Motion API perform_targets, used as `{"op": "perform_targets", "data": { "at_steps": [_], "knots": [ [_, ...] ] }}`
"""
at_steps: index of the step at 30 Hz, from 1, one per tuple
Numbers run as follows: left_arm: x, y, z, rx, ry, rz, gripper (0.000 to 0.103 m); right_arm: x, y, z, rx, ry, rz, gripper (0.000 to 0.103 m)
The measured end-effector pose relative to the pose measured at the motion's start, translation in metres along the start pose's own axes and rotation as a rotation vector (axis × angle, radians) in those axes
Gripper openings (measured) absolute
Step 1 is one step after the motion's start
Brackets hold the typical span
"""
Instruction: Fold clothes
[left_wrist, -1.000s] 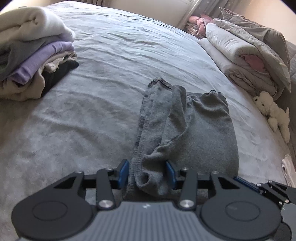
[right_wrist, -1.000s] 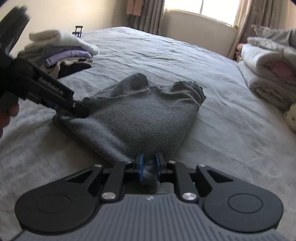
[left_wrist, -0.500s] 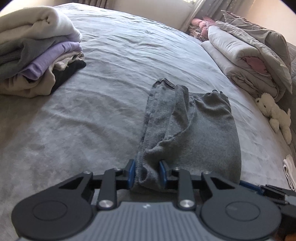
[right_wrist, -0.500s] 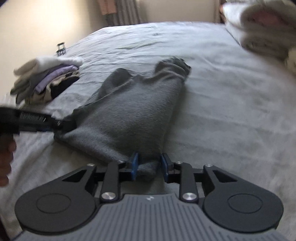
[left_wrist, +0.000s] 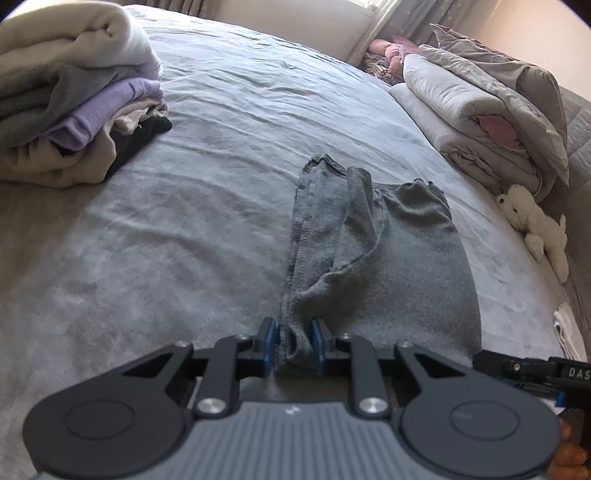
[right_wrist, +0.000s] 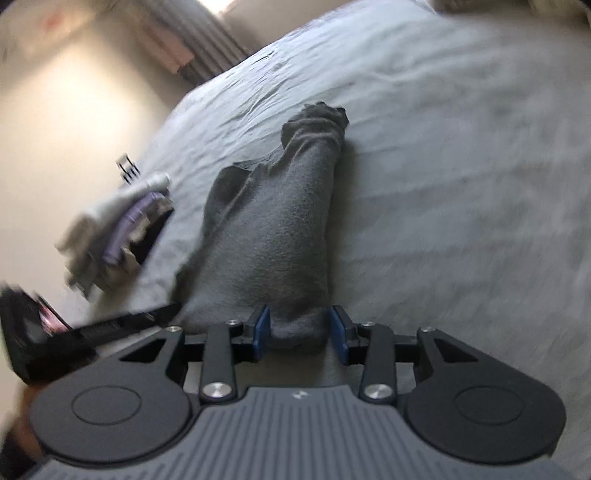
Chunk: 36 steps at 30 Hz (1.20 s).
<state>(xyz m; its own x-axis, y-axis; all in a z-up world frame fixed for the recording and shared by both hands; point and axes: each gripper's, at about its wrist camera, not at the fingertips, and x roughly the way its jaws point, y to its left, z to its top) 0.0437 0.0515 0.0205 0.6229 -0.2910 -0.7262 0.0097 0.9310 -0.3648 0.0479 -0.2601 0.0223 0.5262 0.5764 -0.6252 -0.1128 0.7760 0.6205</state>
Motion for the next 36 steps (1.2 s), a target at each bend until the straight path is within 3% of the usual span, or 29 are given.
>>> {"op": "perform_targets", "data": {
  "at_steps": [3,10,12,14,19,22,25,30,31,32,36],
  "knots": [
    [0.0,0.001,0.0,-0.001,0.003,-0.002,0.021,0.003,-0.007,-0.002,0.06,-0.004,0.033,0.046],
    [0.001,0.001,0.0,0.008,0.01,0.004,0.02,0.007,0.006,-0.013,0.012,-0.071,-0.002,0.047],
    [0.002,0.002,0.0,0.007,0.013,0.002,0.02,0.007,0.008,-0.015,0.006,-0.086,-0.015,0.044],
    [0.002,0.003,0.001,0.01,0.016,0.002,0.02,0.008,0.006,-0.017,0.021,-0.094,-0.032,0.029],
    [0.002,0.001,0.0,0.047,0.022,0.014,0.02,0.0,0.008,-0.013,0.023,-0.094,-0.031,0.024],
    [0.003,0.001,0.002,0.051,0.03,0.016,0.019,-0.001,0.01,-0.009,-0.016,-0.069,-0.01,0.031],
    [0.004,0.001,0.002,0.049,0.032,0.016,0.019,0.007,-0.003,-0.01,0.036,-0.037,0.004,0.041],
    [0.003,0.004,0.004,0.037,0.036,0.009,0.019,0.012,0.0,-0.014,0.061,-0.088,0.018,0.047],
    [0.004,0.005,0.005,0.035,0.039,0.007,0.019,0.013,0.005,-0.015,0.041,-0.103,-0.001,0.044],
    [0.004,0.005,0.006,0.034,0.044,0.004,0.019,0.014,0.01,-0.016,0.016,-0.115,-0.03,0.033],
    [0.002,0.007,0.011,0.003,0.079,-0.033,0.02,0.01,0.023,-0.015,-0.032,-0.14,-0.097,0.023]
  ]
}}
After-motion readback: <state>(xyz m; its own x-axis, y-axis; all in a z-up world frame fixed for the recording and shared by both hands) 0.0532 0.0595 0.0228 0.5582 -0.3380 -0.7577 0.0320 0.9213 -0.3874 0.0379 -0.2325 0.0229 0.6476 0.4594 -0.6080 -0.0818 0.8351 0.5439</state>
